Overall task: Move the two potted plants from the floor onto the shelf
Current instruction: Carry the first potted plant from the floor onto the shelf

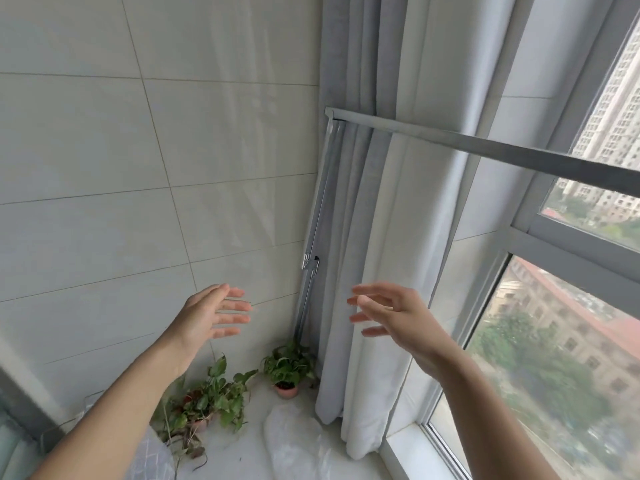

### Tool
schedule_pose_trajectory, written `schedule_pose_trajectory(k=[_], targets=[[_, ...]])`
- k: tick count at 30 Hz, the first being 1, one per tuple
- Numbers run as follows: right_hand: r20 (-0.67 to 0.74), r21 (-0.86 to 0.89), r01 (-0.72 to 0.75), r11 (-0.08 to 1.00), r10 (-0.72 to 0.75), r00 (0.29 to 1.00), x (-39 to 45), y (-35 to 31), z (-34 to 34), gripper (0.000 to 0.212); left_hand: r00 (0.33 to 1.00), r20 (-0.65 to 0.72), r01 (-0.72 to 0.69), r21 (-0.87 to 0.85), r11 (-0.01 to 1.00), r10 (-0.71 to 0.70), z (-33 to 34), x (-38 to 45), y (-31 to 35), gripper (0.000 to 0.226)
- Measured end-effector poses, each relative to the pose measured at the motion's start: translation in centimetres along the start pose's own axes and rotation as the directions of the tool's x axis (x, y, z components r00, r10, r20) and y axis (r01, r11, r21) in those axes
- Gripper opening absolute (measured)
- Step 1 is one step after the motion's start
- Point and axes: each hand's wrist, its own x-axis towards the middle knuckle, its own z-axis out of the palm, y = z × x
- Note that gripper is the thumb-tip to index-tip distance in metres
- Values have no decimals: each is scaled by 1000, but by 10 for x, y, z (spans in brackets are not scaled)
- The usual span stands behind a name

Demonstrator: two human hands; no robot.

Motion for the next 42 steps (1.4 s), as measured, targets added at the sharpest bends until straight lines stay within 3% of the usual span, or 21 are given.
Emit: schedule_pose_trajectory(k=[8,17,29,42], targets=[[58,51,51,997,-54,997,101,27,-54,18,999,-33,6,-1,1000,-6,51,95,26,38],[189,134,-29,991,3,982,193,79,-77,18,989,-105,101,-5,995,-101,86,159,22,40],[262,139,-150,979,110,959,265,123,-56,17,959,-183,210,-61,976,-217,70,220,-15,39],[205,57,-358,932,340,918,372,182,-2,18,914,-64,396,-65,916,-400,43,367,-92,38]])
